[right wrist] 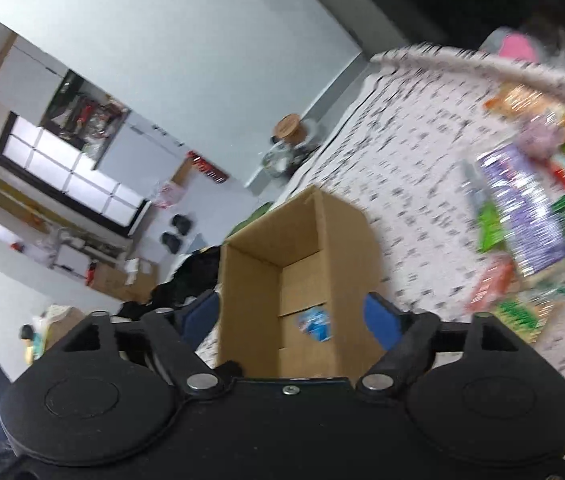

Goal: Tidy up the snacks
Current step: 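Open both tools to drop the bar and blue candy into the box, then move the left tool to the green cookie pack and grasp it, then lift the cookie pack with the left tool while the right tool grasps a small snack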

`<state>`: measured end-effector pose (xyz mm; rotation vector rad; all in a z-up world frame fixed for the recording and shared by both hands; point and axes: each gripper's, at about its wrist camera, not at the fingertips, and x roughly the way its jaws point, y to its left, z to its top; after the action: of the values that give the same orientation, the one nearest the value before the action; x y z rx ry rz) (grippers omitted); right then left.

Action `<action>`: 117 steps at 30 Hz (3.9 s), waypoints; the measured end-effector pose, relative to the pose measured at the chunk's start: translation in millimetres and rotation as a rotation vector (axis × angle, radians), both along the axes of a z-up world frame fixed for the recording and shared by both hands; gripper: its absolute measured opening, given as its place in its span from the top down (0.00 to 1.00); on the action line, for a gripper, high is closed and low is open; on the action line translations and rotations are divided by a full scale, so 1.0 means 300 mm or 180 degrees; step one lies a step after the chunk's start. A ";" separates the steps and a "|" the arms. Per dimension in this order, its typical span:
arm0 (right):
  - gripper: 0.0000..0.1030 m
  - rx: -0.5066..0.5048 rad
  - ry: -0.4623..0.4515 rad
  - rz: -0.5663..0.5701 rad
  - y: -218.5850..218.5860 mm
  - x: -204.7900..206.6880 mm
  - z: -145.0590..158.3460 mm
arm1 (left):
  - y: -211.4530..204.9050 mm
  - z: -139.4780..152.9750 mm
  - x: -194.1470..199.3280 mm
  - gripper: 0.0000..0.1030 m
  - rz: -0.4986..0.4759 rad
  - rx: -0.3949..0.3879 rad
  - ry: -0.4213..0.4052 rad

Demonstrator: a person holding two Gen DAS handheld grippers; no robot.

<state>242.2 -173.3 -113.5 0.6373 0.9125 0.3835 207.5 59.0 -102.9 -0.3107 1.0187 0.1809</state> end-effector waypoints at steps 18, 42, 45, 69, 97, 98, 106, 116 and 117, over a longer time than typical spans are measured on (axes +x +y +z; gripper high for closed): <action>0.00 -0.0538 -0.0053 -0.0315 -0.186 -0.092 0.057 | -0.144 0.086 -0.043 0.00 -0.0165 -0.0045 -0.0326; 0.03 -0.0415 0.0275 -0.0982 -0.448 -0.139 -0.008 | -0.373 0.081 -0.038 0.00 -0.0414 -0.0190 -0.0351; 0.13 -0.0376 0.0410 -0.1064 -0.463 -0.130 -0.036 | -0.400 0.060 -0.037 0.00 -0.0444 -0.0207 -0.0348; 0.37 -0.0343 0.0819 -0.1099 -0.465 -0.061 -0.159 | -0.528 -0.214 0.080 0.21 -0.0873 -0.0476 -0.0070; 0.37 -0.0668 0.0837 -0.0908 -0.391 0.011 -0.215 | -0.601 -0.427 0.158 0.32 -0.1312 -0.0523 0.0191; 0.37 -0.0683 0.0835 -0.0896 -0.386 0.015 -0.217 | -0.605 -0.429 0.155 0.36 -0.1327 -0.0466 0.0192; 0.38 -0.0801 0.0754 -0.0778 -0.338 0.044 -0.224 | -0.571 -0.409 0.153 0.56 -0.1257 -0.0524 0.0230; 0.38 -0.0798 0.0768 -0.0621 -0.277 0.082 -0.257 | -0.519 -0.385 0.146 0.56 -0.1127 -0.0608 0.0205; 0.38 -0.0786 0.0775 -0.0628 -0.275 0.084 -0.261 | -0.515 -0.385 0.147 0.56 -0.1126 -0.0618 0.0206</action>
<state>267.5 -255.8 -191.9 0.5469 1.0978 0.0140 251.5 -95.6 -218.4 -0.2966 1.1408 -0.2300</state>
